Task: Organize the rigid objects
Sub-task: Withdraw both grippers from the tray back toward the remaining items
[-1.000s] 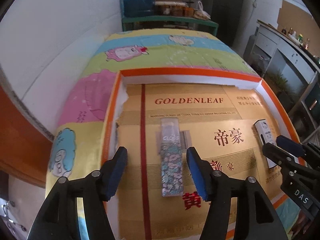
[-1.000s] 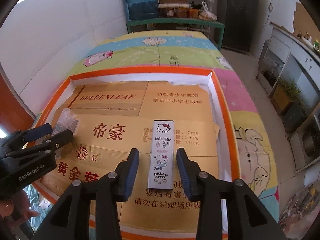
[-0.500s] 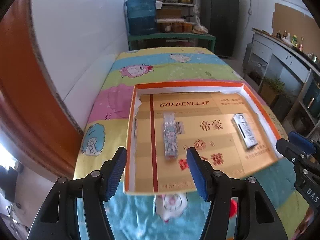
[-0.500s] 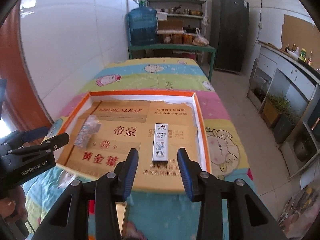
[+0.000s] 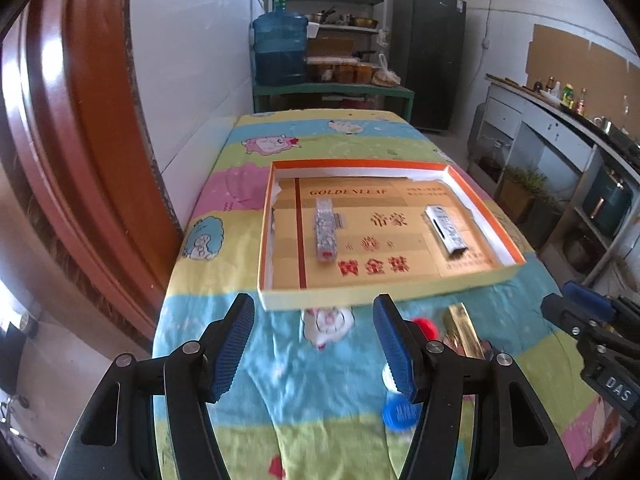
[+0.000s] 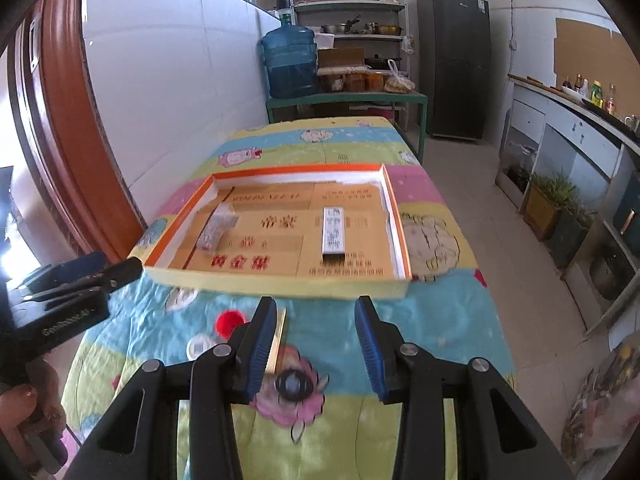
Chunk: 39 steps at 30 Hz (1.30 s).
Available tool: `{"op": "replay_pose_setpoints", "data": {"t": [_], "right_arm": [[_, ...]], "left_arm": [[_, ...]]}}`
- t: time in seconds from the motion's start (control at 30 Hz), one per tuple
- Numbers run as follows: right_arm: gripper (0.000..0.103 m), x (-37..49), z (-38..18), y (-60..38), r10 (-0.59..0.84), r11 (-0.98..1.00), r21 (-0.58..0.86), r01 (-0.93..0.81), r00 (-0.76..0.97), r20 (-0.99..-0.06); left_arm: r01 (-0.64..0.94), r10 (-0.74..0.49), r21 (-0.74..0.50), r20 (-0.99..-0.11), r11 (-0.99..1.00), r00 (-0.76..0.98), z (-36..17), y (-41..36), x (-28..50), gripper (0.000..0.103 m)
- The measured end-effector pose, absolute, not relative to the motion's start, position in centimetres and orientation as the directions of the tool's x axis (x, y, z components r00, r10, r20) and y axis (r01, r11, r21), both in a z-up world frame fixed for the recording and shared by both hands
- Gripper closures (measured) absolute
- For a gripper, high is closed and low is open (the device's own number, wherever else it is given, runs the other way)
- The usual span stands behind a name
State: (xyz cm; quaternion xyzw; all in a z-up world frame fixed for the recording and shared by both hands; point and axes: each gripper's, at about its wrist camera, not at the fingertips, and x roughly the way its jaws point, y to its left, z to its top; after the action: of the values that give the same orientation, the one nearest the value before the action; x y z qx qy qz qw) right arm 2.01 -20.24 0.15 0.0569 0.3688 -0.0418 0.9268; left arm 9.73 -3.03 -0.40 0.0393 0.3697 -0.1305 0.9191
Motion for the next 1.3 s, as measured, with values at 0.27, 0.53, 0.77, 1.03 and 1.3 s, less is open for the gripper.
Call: {"op": "replay_pose_setpoints", "data": {"t": [0.27, 0.53, 0.77, 1.03, 1.3], "right_arm": [[0.062, -2.3, -2.6, -18.7, 0.025, 0.994, 0.089, 0.06, 0.672, -0.74], [0.062, -7.0, -5.3, -15.5, 0.095, 0.995, 0.057, -0.082, 0.622, -0.777], [0.062, -9.0, -6.8, -14.0, 0.125, 0.989, 0.051, -0.14, 0.593, -0.796], [0.062, -7.6, -7.5, -13.2, 0.098, 0.99, 0.014, -0.141, 0.609, -0.787], [0.073, -7.0, -7.4, -12.8, 0.116, 0.987, 0.019, -0.16, 0.624, -0.773]], "left_arm": [[0.293, -0.253, -0.066, -0.7, 0.954, 0.668, -1.6, -2.2, 5.2, 0.039], [0.271, -0.239, -0.062, -0.685, 0.96, 0.688, -2.4, -1.4, 2.5, 0.039], [0.278, -0.248, -0.065, -0.67, 0.958, 0.699, -2.1, -1.2, 1.2, 0.039], [0.303, -0.27, -0.074, -0.68, 0.95, 0.681, -2.5, -1.5, 0.4, 0.039], [0.351, -0.309, -0.089, -0.7, 0.932, 0.644, -3.4, -2.8, -0.3, 0.039]]}}
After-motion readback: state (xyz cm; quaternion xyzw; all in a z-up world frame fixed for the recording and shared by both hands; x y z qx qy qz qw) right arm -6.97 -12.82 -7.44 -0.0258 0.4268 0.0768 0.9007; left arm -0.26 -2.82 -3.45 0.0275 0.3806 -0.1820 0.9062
